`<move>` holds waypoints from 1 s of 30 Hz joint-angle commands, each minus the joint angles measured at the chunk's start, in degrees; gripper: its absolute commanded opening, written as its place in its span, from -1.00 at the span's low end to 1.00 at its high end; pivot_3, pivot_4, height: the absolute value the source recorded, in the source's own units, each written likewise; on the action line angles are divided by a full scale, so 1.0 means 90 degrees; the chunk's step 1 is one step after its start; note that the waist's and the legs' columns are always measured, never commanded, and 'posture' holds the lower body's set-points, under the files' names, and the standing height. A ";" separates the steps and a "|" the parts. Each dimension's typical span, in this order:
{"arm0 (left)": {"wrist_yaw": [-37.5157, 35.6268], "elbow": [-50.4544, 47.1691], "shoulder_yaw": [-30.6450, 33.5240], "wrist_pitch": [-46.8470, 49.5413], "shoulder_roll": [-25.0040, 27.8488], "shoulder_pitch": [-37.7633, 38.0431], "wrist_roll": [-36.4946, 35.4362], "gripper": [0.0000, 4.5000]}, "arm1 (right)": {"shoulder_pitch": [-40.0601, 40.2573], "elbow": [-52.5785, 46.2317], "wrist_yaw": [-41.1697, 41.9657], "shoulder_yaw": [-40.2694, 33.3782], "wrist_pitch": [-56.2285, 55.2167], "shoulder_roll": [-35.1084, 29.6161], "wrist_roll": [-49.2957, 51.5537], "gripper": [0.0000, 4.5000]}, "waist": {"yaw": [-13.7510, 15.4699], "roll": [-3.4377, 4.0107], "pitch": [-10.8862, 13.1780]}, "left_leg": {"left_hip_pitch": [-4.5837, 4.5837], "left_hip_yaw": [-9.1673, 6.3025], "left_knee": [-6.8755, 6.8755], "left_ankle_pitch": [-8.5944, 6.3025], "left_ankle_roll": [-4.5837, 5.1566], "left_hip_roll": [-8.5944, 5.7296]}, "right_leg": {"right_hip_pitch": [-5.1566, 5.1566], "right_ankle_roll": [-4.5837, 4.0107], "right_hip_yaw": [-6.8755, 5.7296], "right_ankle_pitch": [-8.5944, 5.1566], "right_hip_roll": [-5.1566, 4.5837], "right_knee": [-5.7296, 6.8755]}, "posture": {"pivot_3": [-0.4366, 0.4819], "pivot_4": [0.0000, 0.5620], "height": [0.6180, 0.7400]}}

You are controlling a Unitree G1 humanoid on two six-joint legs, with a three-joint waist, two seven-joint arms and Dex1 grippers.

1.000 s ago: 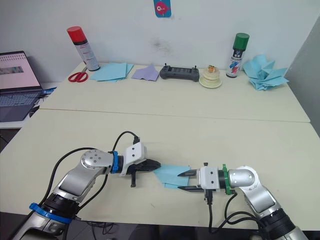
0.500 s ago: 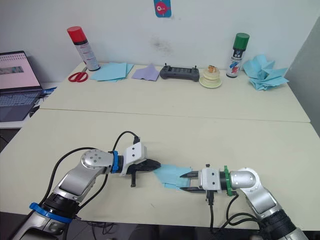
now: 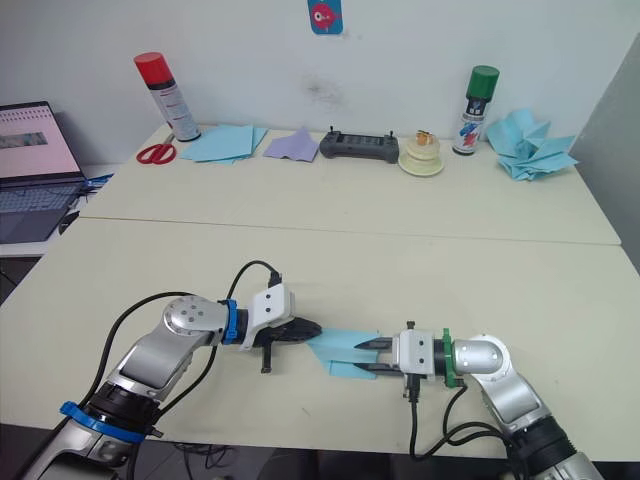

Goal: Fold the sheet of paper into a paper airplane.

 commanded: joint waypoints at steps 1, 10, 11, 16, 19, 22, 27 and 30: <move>0.0007 0.0183 -0.0160 0.0051 -0.0011 0.0027 0.0179 -1.00 | 0.0009 -0.0234 0.0073 -0.0127 0.0197 0.0012 0.0310 -0.99 | 0.0000 0.0000 0.0000 | 0.0000 0.0000 0.0000 0.0000 0.0000 0.0000 | 0.0000 0.0000 0.0000 0.0000 0.0000 0.0000 | -0.05 -0.47 1.00; -0.0006 0.0208 -0.0158 -0.0037 0.0022 0.0063 0.0211 -1.00 | -0.0039 -0.0594 -0.0617 -0.0554 0.2065 0.0346 0.1009 -0.99 | -0.0001 0.0001 0.0000 | 0.0000 -0.0002 0.0000 0.0000 0.0000 0.0001 | 0.0000 0.0000 -0.0001 0.0000 0.0000 0.0002 | -0.05 -0.47 1.00; -0.0008 0.0212 -0.0141 -0.0043 0.0028 0.0069 0.0201 -1.00 | -0.0067 -0.0550 -0.0687 -0.0586 0.2183 0.0376 0.0986 -0.99 | -0.0001 0.0002 0.0001 | 0.0000 -0.0003 -0.0001 0.0000 0.0000 0.0000 | -0.0001 0.0000 -0.0001 0.0000 0.0000 0.0002 | -0.05 -0.47 1.00; -0.0038 0.0191 -0.0093 -0.0062 0.0070 0.0124 0.0158 -1.00 | -0.0085 -0.0314 -0.0863 -0.0494 0.2323 0.0364 0.0596 -0.99 | -0.0003 0.0001 0.0001 | -0.0001 -0.0001 -0.0002 0.0000 0.0000 0.0000 | -0.0002 0.0000 -0.0001 0.0000 0.0000 -0.0001 | -0.05 -0.47 1.00; -0.0022 0.0174 0.0005 -0.0010 0.0105 0.0105 0.0111 -1.00 | -0.0110 -0.0241 -0.0991 -0.0421 0.2311 0.0397 0.0372 -0.99 | -0.0005 0.0002 0.0001 | -0.0001 -0.0001 -0.0005 0.0000 0.0000 0.0000 | -0.0002 0.0000 0.0000 -0.0001 0.0000 -0.0004 | -0.05 -0.47 1.00; 0.0050 0.0256 0.0206 -0.0047 0.0156 -0.0004 0.0065 -1.00 | -0.0144 -0.0125 -0.1127 -0.0317 0.2263 0.0444 0.0104 -0.99 | -0.0008 0.0001 0.0001 | -0.0001 -0.0001 -0.0006 0.0000 0.0000 0.0001 | -0.0003 0.0000 -0.0001 -0.0001 0.0000 -0.0006 | -0.05 -0.47 1.00; 0.0134 -0.0116 0.0787 0.0165 -0.0068 -0.0306 -0.0598 -1.00 | -0.0165 -0.0006 -0.1173 -0.0244 0.2133 0.0524 -0.0088 -0.99 | -0.0021 -0.0007 0.0019 | -0.0008 -0.0001 -0.0008 0.0000 0.0000 0.0003 | -0.0009 0.0000 -0.0002 -0.0001 0.0001 -0.0006 | -0.05 -0.47 1.00; 0.0118 -0.0563 0.0847 0.0453 -0.0178 -0.0352 -0.0899 -1.00 | -0.0155 0.0035 -0.1169 -0.0251 0.2083 0.0547 -0.0124 -0.99 | -0.0024 -0.0026 0.0033 | -0.0011 -0.0003 -0.0008 0.0000 0.0000 0.0004 | -0.0010 0.0000 -0.0005 -0.0001 0.0001 -0.0007 | -0.05 -0.47 1.00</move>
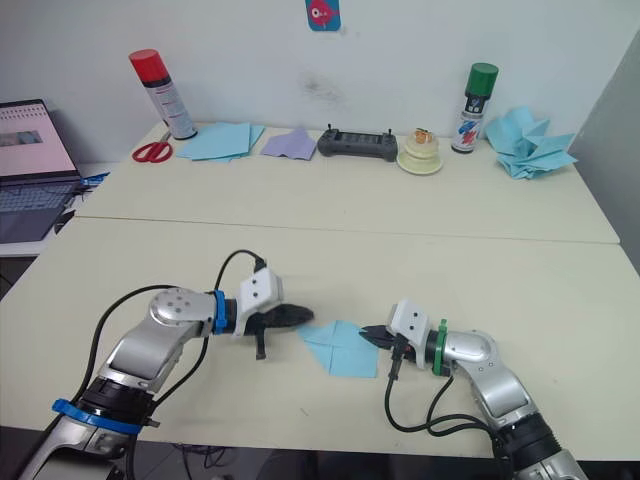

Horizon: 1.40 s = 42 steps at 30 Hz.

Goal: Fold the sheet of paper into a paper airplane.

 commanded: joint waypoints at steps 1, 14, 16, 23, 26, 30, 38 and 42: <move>0.0033 -0.0700 0.0151 0.0323 -0.0176 -0.0085 -0.0447 -1.00 | -0.0030 0.0099 -0.0043 0.0003 -0.0065 0.0018 -0.0110 -0.99 | -0.0005 -0.0005 0.0003 | 0.0000 0.0001 0.0000 0.0000 0.0000 0.0000 | 0.0000 0.0000 0.0002 0.0000 0.0000 -0.0001 | -0.05 -0.47 1.00; 0.0251 -0.0409 -0.0834 -0.0192 -0.0058 0.0680 0.0619 -1.00 | 0.0045 -0.0113 -0.0152 -0.0176 -0.0117 -0.0046 -0.0130 -0.99 | -0.0018 -0.0006 0.0012 | 0.0003 0.0000 -0.0003 0.0000 0.0000 -0.0001 | 0.0005 0.0001 0.0005 0.0001 -0.0001 -0.0011 | -0.05 -0.47 1.00; 0.0253 -0.0399 -0.0866 -0.0245 -0.0036 0.0771 0.0674 -1.00 | 0.0078 -0.0235 -0.0159 -0.0254 -0.0064 -0.0054 -0.0040 -0.91 | -0.0018 -0.0006 0.0012 | 0.0003 0.0000 -0.0003 0.0000 0.0000 -0.0001 | 0.0005 0.0001 0.0005 0.0001 -0.0001 -0.0011 | -0.05 -0.47 1.00; 0.0282 -0.0363 -0.0867 -0.0340 -0.0053 0.0856 0.0718 -1.00 | -0.0083 -0.1059 -0.0217 -0.0830 0.0671 0.0026 0.0793 0.07 | -0.0010 -0.0004 0.0012 | 0.0001 0.0000 -0.0007 0.0000 0.0000 0.0000 | 0.0006 0.0001 0.0005 0.0001 -0.0001 -0.0020 | -0.05 -0.47 1.00; 0.0301 -0.0354 -0.0864 -0.0345 -0.0055 0.0874 0.0714 -1.00 | -0.0207 -0.1465 -0.0034 -0.0860 0.1102 0.0013 0.1205 0.19 | -0.0014 -0.0004 0.0012 | 0.0002 -0.0002 -0.0008 0.0000 0.0000 0.0000 | 0.0006 0.0001 0.0004 0.0001 -0.0001 -0.0020 | -0.05 -0.47 1.00; 0.0307 -0.0376 -0.0852 -0.0329 -0.0052 0.0880 0.0692 -1.00 | -0.0290 -0.1484 0.0212 -0.0433 0.1124 -0.0051 0.1005 0.00 | -0.0016 -0.0004 0.0012 | 0.0001 -0.0002 -0.0010 -0.0001 0.0000 0.0000 | 0.0008 0.0001 0.0002 0.0001 -0.0001 -0.0027 | -0.05 -0.47 1.00; 0.0303 -0.0345 -0.0841 -0.0266 -0.0081 0.0754 0.0676 -1.00 | -0.0562 -0.0668 0.0113 0.0399 0.1020 0.0032 0.0070 -0.98 | -0.0016 -0.0003 0.0012 | 0.0001 -0.0001 -0.0010 -0.0001 0.0001 0.0000 | 0.0007 0.0002 0.0003 0.0001 -0.0001 -0.0031 | -0.05 -0.47 1.00; 0.0297 -0.0333 -0.0826 -0.0271 -0.0060 0.0750 0.0682 -1.00 | -0.0473 -0.0551 0.0177 0.0483 0.1142 -0.0147 -0.0127 -0.98 | -0.0014 -0.0003 0.0013 | -0.0001 0.0000 -0.0010 -0.0001 0.0001 0.0000 | 0.0007 0.0001 0.0003 0.0001 -0.0001 -0.0034 | -0.05 -0.47 1.00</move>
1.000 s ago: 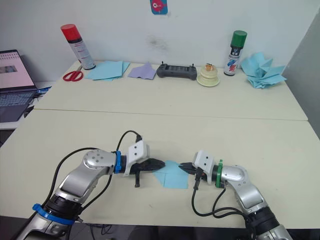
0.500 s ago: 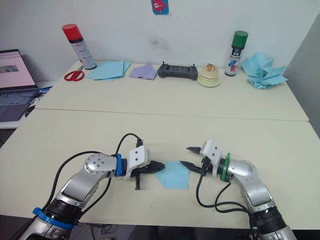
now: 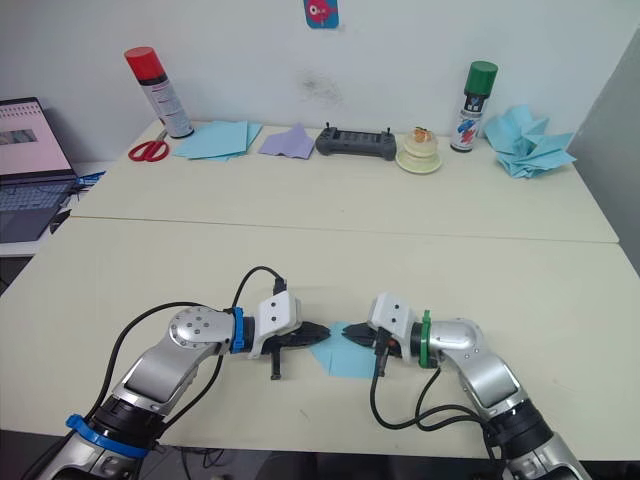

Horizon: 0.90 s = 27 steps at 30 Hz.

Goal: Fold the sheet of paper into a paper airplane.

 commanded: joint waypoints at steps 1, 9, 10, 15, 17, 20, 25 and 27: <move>-0.0016 0.0168 -0.0124 0.0124 0.0074 0.0085 0.0160 -1.00 | 0.0065 -0.0110 0.0105 -0.0055 0.0029 -0.0202 -0.0059 -0.98 | 0.0000 0.0001 0.0000 | 0.0000 0.0000 0.0000 0.0000 0.0000 0.0000 | 0.0000 0.0000 0.0001 0.0000 0.0000 0.0000 | -0.05 -0.47 1.00; -0.0027 0.0333 -0.0111 0.0058 0.0077 0.0013 0.0180 -1.00 | 0.0637 -0.0333 0.0375 -0.0360 0.0087 -0.0938 0.0076 -0.98 | 0.0001 -0.0002 -0.0003 | 0.0004 -0.0001 0.0000 0.0000 0.0000 0.0000 | 0.0004 0.0000 0.0000 0.0000 0.0000 -0.0001 | -0.05 -0.47 1.00; -0.0029 0.0372 -0.0116 0.0040 0.0068 -0.0014 0.0186 -1.00 | 0.0684 -0.0317 0.0380 -0.0443 0.0098 -0.0990 0.0116 -0.98 | 0.0001 -0.0003 -0.0004 | 0.0006 -0.0001 0.0000 0.0000 0.0000 0.0000 | 0.0005 0.0001 -0.0001 0.0000 0.0000 -0.0001 | -0.05 -0.47 1.00; -0.0033 0.0512 -0.0135 -0.0037 0.0025 -0.0112 0.0201 -1.00 | 0.0852 -0.0353 0.0462 -0.0781 0.0075 -0.1273 0.0315 -0.98 | 0.0003 -0.0003 -0.0005 | 0.0007 0.0000 0.0002 0.0000 0.0000 -0.0002 | 0.0009 0.0006 0.0002 0.0003 0.0000 -0.0002 | -0.05 -0.47 1.00; -0.0043 0.0566 -0.0147 -0.0070 0.0004 -0.0149 0.0205 -1.00 | 0.0916 -0.0545 0.0572 -0.0996 0.0066 -0.1275 0.0648 -0.98 | 0.0014 -0.0004 -0.0004 | 0.0006 0.0000 0.0003 0.0000 0.0000 -0.0003 | 0.0010 0.0006 0.0002 0.0004 0.0000 -0.0004 | -0.05 -0.47 1.00; -0.0049 0.0632 -0.0161 -0.0124 -0.0029 -0.0170 0.0214 -1.00 | 0.0912 -0.0948 0.0810 -0.1222 0.0051 -0.1095 0.1293 -0.98 | 0.0011 -0.0002 -0.0003 | 0.0004 0.0000 0.0003 0.0000 0.0000 -0.0004 | 0.0010 0.0007 0.0004 0.0004 -0.0001 -0.0004 | -0.05 -0.47 1.00; -0.0047 0.0678 -0.0186 -0.0195 -0.0060 -0.0147 0.0223 -1.00 | 0.0594 -0.0871 0.0595 -0.0730 -0.0042 -0.0738 0.0861 -0.98 | 0.0003 -0.0001 -0.0003 | 0.0005 -0.0004 0.0003 0.0000 0.0000 -0.0002 | 0.0009 0.0007 0.0001 0.0004 0.0000 -0.0002 | -0.05 -0.47 1.00; -0.0059 0.0643 -0.0185 -0.0177 -0.0062 -0.0148 0.0211 -1.00 | 0.0439 -0.0542 0.0423 -0.0448 -0.0205 -0.0560 0.0447 -0.98 | 0.0008 -0.0002 -0.0003 | 0.0004 -0.0003 0.0003 0.0000 0.0000 -0.0003 | 0.0008 0.0008 0.0001 0.0004 0.0000 -0.0003 | -0.05 -0.47 1.00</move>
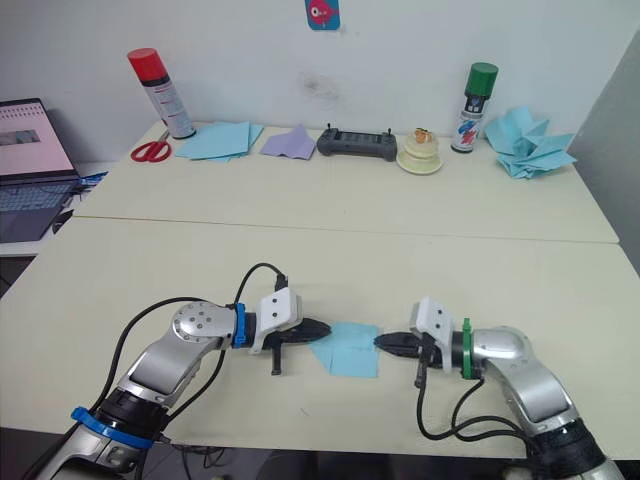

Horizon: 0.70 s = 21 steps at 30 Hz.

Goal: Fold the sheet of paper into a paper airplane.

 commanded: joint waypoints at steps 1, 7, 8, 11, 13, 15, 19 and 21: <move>0.0044 0.0183 -0.0126 0.0114 0.0021 0.0093 0.0203 -1.00 | -0.0203 0.0346 -0.0248 0.0389 -0.0317 0.0242 -0.0557 -0.98 | 0.0005 0.0000 0.0000 | 0.0000 0.0000 0.0000 0.0000 0.0000 0.0000 | 0.0000 0.0000 0.0000 0.0000 0.0000 -0.0001 | -0.05 -0.47 1.00; 0.0046 -0.0184 0.0077 0.0148 -0.0150 0.0025 -0.0141 -1.00 | -0.0335 0.0905 -0.0329 0.0687 -0.0396 0.0404 -0.0975 -0.98 | 0.0006 0.0002 0.0001 | -0.0006 0.0004 0.0000 0.0000 0.0000 0.0001 | -0.0001 0.0000 0.0003 0.0000 -0.0001 -0.0010 | -0.05 -0.47 1.00; 0.0035 -0.0334 0.0126 0.0234 -0.0249 0.0014 -0.0311 -1.00 | -0.0353 0.0940 -0.0309 0.0707 -0.0419 0.0418 -0.0984 -0.98 | 0.0006 0.0002 0.0001 | -0.0006 0.0002 0.0000 0.0000 0.0000 0.0001 | -0.0001 0.0001 0.0000 0.0000 -0.0001 -0.0009 | -0.05 -0.47 1.00; -0.0065 -0.0648 0.0076 0.0443 -0.0412 0.0056 -0.0538 -1.00 | -0.0454 0.1095 -0.0293 0.0746 -0.0495 0.0457 -0.1067 -0.98 | -0.0002 -0.0001 0.0003 | -0.0007 0.0002 0.0000 0.0000 0.0000 0.0002 | -0.0002 0.0002 -0.0001 0.0001 0.0000 -0.0008 | -0.05 -0.47 1.00; -0.0049 -0.0648 0.0015 0.0517 -0.0425 0.0107 -0.0475 -1.00 | -0.0505 0.1159 -0.0284 0.0750 -0.0517 0.0462 -0.1084 -0.98 | -0.0007 -0.0001 0.0003 | -0.0007 0.0002 -0.0001 0.0000 0.0000 0.0002 | -0.0002 0.0002 0.0000 0.0002 0.0000 -0.0008 | -0.05 -0.47 1.00; 0.0059 -0.0479 -0.0115 0.0468 -0.0342 0.0151 -0.0192 -1.00 | -0.0541 0.1196 -0.0273 0.0726 -0.0510 0.0431 -0.1067 -0.98 | -0.0013 0.0000 0.0003 | -0.0005 0.0001 -0.0002 0.0000 0.0000 0.0002 | -0.0003 0.0001 0.0001 0.0001 0.0002 -0.0007 | -0.05 -0.47 1.00; 0.0220 -0.0276 -0.0053 0.0481 -0.0013 0.0429 0.0106 -1.00 | -0.0477 0.1151 -0.0245 0.0660 -0.0494 0.0316 -0.1032 -0.98 | -0.0011 -0.0001 0.0002 | -0.0006 -0.0002 -0.0002 0.0000 0.0000 0.0002 | -0.0002 0.0000 0.0001 0.0000 0.0003 -0.0010 | -0.05 -0.47 1.00; 0.0226 -0.0228 0.0089 0.0329 0.0205 0.0634 0.0106 -1.00 | -0.0437 0.1107 -0.0245 0.0642 -0.0486 0.0279 -0.1013 -0.98 | -0.0014 0.0000 0.0000 | -0.0004 0.0000 -0.0002 0.0000 0.0000 0.0003 | -0.0002 0.0000 0.0005 0.0000 0.0002 -0.0011 | -0.05 -0.47 1.00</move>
